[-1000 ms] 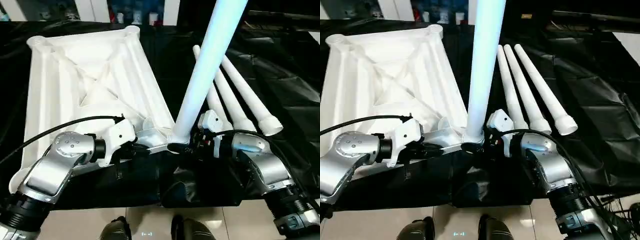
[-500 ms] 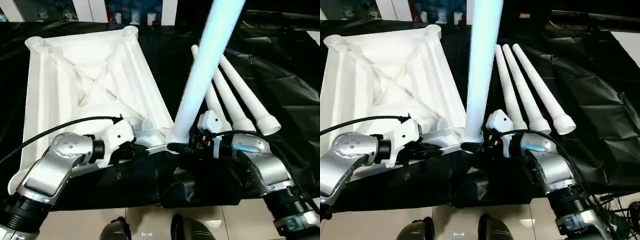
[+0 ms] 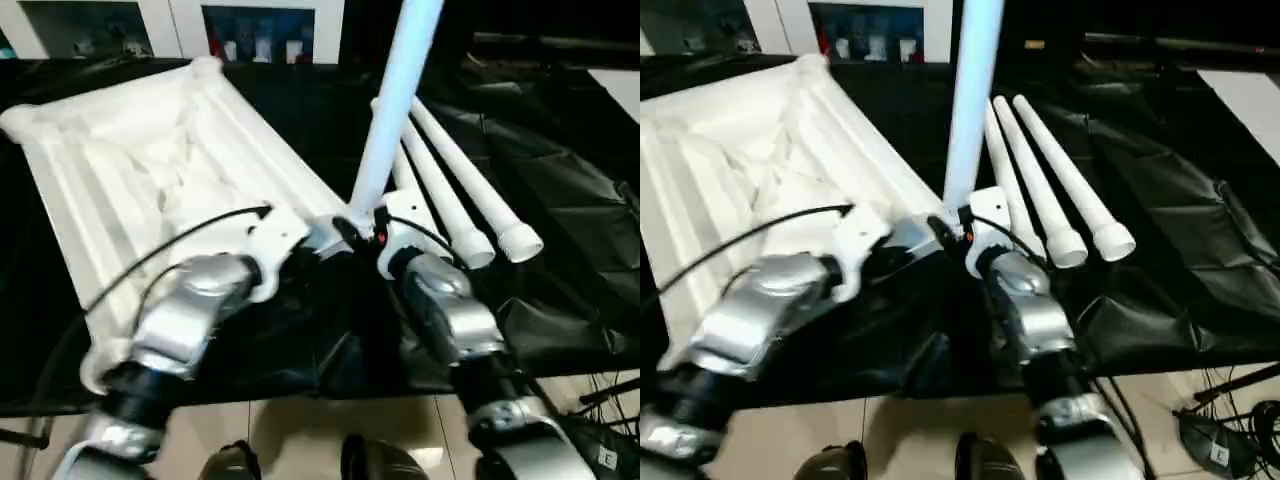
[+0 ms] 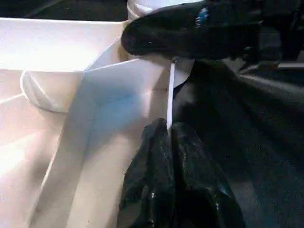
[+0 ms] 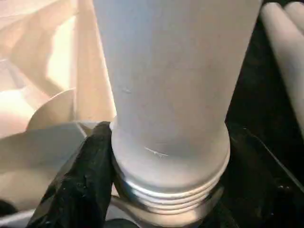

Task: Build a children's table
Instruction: Rotate leg to tighten

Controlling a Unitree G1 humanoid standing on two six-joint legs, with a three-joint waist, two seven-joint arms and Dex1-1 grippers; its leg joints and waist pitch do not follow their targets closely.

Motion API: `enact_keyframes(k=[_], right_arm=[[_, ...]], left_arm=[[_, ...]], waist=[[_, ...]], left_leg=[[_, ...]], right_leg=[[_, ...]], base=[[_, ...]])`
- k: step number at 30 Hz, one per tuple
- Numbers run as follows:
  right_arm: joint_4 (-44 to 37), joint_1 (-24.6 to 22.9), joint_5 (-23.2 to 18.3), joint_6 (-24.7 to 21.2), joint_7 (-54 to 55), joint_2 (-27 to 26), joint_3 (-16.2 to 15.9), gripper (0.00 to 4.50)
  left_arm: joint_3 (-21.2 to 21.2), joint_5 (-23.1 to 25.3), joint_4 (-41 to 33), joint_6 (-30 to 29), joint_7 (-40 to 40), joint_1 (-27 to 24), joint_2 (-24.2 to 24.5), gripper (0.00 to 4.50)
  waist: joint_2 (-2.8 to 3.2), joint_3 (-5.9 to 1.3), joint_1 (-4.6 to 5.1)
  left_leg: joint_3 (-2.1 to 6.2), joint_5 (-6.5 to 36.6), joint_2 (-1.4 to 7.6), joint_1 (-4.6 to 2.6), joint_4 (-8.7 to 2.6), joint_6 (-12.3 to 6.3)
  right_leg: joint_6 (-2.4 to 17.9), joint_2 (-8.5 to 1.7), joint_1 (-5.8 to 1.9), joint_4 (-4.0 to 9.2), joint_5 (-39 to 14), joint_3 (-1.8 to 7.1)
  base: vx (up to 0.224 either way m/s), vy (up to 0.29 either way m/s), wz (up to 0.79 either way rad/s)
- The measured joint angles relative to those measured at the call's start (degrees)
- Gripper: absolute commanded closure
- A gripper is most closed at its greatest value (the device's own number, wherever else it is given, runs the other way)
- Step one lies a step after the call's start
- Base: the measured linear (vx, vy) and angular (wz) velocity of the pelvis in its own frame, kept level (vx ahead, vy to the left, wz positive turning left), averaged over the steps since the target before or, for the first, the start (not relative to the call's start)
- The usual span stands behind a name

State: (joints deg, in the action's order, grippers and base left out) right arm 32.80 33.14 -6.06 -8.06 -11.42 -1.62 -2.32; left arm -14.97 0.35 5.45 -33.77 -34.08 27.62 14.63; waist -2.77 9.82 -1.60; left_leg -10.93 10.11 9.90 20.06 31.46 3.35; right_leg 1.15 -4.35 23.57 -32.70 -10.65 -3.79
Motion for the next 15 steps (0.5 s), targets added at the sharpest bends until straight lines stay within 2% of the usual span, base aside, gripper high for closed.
enact_keyframes(k=[8,9,12,15], right_arm=[[2.6,1.2,1.0,2.6,0.4,-1.5,1.0,1.74],[2.3,0.9,1.0,2.8,-0.4,-1.4,1.0,1.05],[0.7,-0.3,-0.1,3.3,-4.5,-0.1,0.6,1.02],[-1.6,-1.5,-0.5,3.1,-8.1,1.6,-0.7,0.59]], left_arm=[[-1.1,1.6,-0.2,-0.1,0.2,-0.1,0.7,4.5],[-1.1,1.6,-0.6,-0.1,-0.1,-0.3,1.0,4.5],[-1.2,1.4,-1.5,-0.2,-1.2,-0.6,2.3,4.5],[-1.3,0.7,-2.6,0.4,-3.8,-0.9,4.5,4.5]], waist=[[-0.08,-0.02,0.32],[-0.1,-0.03,0.39],[-0.11,-0.03,0.37],[-0.12,-0.04,0.37]], left_leg=[[0.04,0.0,-0.23,0.08,0.02,-0.01],[0.04,0.0,-0.23,0.09,0.02,-0.01],[-0.08,0.0,-0.22,0.1,-0.01,-0.01],[-0.26,0.0,-0.22,0.15,0.0,-0.01]], right_leg=[[0.0,-0.09,-0.23,1.26,0.0,0.08],[0.0,-0.09,-0.22,1.27,0.0,0.09],[0.1,-0.09,-0.13,1.14,0.1,0.17],[0.4,-0.1,0.23,0.54,0.4,0.35]], base=[[0.0,0.0,0.0],[0.0,0.0,0.0],[0.0,0.0,0.0],[0.0,0.0,0.0]])
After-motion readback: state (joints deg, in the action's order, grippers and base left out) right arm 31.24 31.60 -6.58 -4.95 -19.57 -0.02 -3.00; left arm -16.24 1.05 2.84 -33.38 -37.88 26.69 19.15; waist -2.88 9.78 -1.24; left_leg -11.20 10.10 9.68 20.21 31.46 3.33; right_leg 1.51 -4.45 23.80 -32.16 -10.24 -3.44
